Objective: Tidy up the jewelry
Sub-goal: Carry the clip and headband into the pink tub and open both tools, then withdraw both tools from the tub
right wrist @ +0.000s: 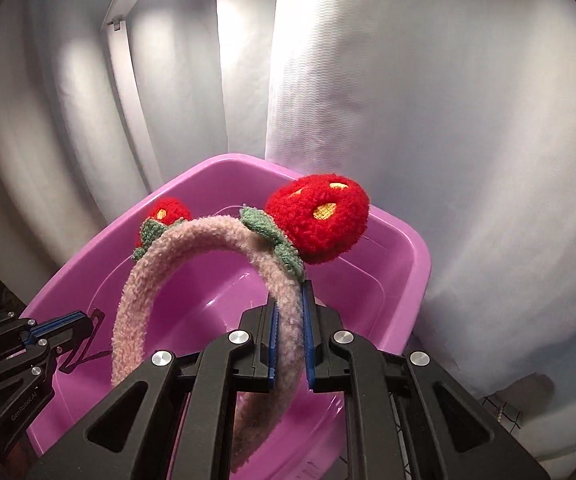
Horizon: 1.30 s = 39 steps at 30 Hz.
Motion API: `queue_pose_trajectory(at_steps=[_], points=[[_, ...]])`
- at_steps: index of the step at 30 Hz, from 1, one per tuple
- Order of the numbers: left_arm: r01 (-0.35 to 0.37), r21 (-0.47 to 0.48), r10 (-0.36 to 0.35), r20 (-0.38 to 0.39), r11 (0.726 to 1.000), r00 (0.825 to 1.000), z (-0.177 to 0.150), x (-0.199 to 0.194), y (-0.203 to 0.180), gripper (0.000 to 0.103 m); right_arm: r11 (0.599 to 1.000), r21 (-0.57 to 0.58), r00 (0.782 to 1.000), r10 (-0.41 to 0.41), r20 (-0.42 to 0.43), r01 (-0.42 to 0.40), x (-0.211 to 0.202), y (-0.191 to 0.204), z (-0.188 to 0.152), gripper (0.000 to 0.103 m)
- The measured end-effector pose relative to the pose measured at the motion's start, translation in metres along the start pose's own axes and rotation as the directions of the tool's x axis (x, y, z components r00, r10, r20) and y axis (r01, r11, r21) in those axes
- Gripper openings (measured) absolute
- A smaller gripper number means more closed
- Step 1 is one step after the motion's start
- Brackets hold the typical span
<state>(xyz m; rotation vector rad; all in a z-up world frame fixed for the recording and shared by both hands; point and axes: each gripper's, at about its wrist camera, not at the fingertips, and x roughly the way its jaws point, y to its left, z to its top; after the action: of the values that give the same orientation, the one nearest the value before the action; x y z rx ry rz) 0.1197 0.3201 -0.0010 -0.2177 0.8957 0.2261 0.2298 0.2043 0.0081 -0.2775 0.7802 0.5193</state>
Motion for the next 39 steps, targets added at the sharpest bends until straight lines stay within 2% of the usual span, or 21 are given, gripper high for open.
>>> queue_pose_trajectory(at_steps=[9,10,11,12,13,15,17,28,39], points=[[-0.006,-0.03,0.004,-0.077,1.0,0.997,0.001,0.019,0.008,0.003,1.0,0.013,0.998,-0.017,-0.066,0.018,0.016,-0.006,0.001,0.014],[-0.013,-0.025,0.011,-0.075,1.0,0.997,0.001,0.019,0.008,0.003,0.999,0.03,0.997,-0.014,-0.082,0.017,0.018,-0.008,0.001,0.027],[-0.023,-0.019,0.022,-0.074,1.0,0.997,0.002,0.018,0.008,0.005,0.999,0.048,0.996,-0.012,-0.084,0.017,0.019,-0.01,0.001,0.05],[-0.033,-0.014,0.032,-0.078,0.999,0.996,0.002,0.018,0.007,0.016,0.998,0.065,0.997,-0.012,-0.071,0.017,0.016,-0.012,0.001,0.058],[-0.037,-0.015,0.036,-0.084,0.999,0.996,0.003,0.018,0.007,0.025,0.997,0.075,0.998,-0.014,-0.057,0.018,0.013,-0.014,0.001,0.061],[-0.034,-0.033,0.032,-0.061,0.999,0.998,0.005,0.012,0.009,0.071,0.997,0.074,0.998,-0.034,-0.049,0.038,0.008,-0.014,0.001,0.061],[-0.044,-0.043,0.043,-0.011,0.998,0.999,0.005,0.003,0.012,0.085,0.997,0.073,0.998,-0.034,-0.049,0.037,0.005,-0.014,0.0,0.061],[-0.057,-0.067,0.053,-0.067,0.996,0.996,-0.005,0.006,0.019,0.086,0.998,0.061,0.999,-0.023,-0.034,0.025,-0.015,-0.002,-0.007,0.061],[-0.065,-0.07,0.062,-0.042,0.995,0.997,-0.015,-0.014,0.014,0.086,0.998,0.062,1.0,-0.017,0.0,0.017,-0.041,0.007,-0.017,0.061]])
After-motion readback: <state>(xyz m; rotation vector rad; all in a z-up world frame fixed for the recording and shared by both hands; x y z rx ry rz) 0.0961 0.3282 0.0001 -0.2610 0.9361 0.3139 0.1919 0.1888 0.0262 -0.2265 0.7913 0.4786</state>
